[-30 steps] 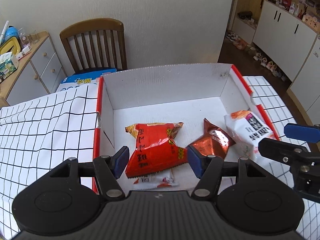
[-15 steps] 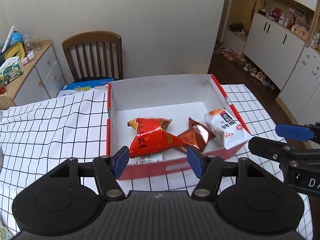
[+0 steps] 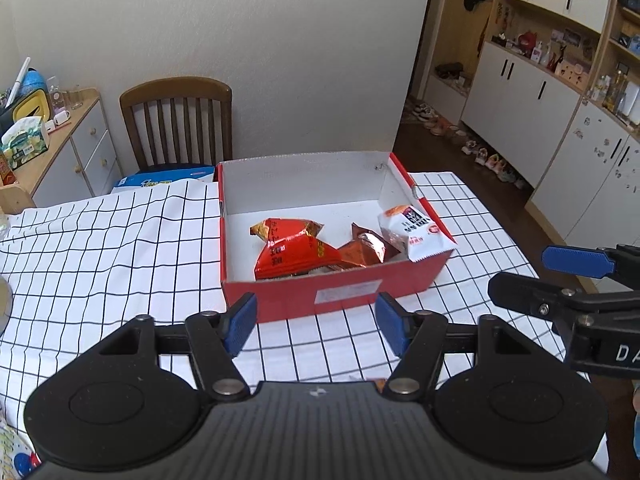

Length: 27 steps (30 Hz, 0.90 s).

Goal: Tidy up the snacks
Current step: 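Withdraw both tools from the box toward the loose snacks on the cloth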

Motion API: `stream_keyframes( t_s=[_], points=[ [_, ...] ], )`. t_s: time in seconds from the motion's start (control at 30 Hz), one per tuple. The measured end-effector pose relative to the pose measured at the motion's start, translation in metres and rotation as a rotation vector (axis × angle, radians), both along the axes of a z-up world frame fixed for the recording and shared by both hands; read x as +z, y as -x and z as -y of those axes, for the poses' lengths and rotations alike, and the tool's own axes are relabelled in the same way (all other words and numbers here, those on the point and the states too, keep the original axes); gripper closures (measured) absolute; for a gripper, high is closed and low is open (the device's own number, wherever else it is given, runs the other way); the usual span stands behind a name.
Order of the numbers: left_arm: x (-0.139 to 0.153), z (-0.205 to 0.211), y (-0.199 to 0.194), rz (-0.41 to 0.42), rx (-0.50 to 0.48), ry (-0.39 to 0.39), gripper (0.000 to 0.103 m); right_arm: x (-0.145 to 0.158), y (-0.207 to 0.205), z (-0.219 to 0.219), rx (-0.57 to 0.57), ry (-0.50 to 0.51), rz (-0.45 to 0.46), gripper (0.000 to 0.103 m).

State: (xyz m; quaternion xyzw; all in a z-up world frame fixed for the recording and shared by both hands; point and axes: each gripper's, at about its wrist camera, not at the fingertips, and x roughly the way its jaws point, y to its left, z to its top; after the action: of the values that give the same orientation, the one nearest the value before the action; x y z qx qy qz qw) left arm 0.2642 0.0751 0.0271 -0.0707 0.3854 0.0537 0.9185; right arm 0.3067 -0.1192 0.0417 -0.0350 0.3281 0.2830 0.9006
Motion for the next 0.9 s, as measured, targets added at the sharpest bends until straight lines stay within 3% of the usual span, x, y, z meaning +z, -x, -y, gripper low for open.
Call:
stream_keyframes(
  t_s=[0.33,0.4,0.57,0.9],
  points=[
    [0.006,0.005,0.052,0.036,-0.027,0.014,0.03,0.002,0.05,0.013,0.018,-0.044,0.016,0.018],
    [0.005,0.007,0.062,0.042,-0.034,0.021,0.024,0.002,0.06,0.016,0.018,-0.053,0.025,0.014],
    [0.003,0.011,0.085,0.063,-0.045,0.01,0.024,0.0,0.08,0.023,0.001,-0.078,0.047,0.004],
    [-0.017,0.011,0.114,0.045,-0.033,0.041,0.02,-0.021,0.115,0.038,0.006,-0.108,0.032,0.0]
  ],
)
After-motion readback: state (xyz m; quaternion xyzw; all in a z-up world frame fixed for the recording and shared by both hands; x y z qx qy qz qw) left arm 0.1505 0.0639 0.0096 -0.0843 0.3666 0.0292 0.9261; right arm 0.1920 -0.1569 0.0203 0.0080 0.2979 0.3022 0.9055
